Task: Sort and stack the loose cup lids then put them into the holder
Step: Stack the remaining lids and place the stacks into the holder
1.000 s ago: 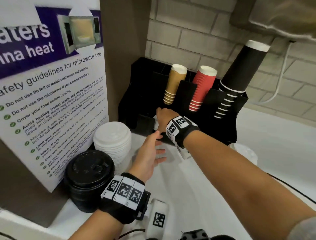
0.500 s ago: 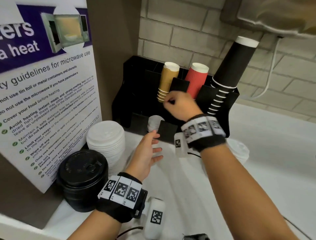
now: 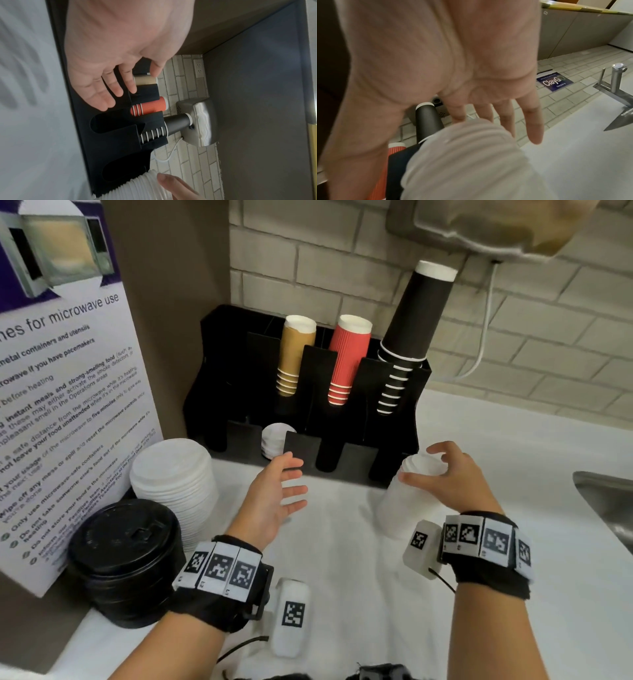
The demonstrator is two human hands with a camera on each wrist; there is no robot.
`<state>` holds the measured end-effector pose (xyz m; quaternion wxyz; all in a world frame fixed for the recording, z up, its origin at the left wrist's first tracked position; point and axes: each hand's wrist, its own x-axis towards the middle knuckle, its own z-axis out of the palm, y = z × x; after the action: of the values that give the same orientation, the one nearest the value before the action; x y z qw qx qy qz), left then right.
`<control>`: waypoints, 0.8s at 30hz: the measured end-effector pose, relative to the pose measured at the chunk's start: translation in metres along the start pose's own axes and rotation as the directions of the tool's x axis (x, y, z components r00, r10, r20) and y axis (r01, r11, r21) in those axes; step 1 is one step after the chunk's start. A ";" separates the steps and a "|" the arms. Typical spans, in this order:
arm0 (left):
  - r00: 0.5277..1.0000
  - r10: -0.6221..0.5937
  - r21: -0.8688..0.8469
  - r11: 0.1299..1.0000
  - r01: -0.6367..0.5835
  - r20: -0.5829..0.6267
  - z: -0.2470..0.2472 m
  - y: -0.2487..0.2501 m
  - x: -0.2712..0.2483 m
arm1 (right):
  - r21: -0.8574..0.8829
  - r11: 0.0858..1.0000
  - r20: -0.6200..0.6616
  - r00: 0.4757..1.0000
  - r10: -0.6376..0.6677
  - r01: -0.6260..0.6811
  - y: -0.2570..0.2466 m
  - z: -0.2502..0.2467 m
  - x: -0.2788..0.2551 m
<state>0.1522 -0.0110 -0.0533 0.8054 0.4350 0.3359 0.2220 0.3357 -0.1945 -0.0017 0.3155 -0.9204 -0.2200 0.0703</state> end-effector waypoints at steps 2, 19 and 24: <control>1.000 -0.001 0.007 1.000 0.001 0.010 0.002 -0.002 -0.001 | 0.010 1.000 0.002 1.000 -0.006 0.006 0.003 0.006 0.001; 0.926 0.032 -0.016 0.999 -0.028 0.375 0.022 -0.002 -0.018 | 0.472 0.802 0.159 0.860 -0.485 0.365 -0.066 0.024 -0.038; 0.909 0.130 -0.101 0.990 -0.098 0.397 0.020 0.001 -0.020 | 0.436 0.802 0.278 0.786 -0.552 0.409 -0.079 0.045 -0.047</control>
<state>0.1537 -0.0345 -0.0378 0.8594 0.4580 0.1281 0.1876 0.2532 -0.1346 0.0105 0.4317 -0.7264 -0.4932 0.2068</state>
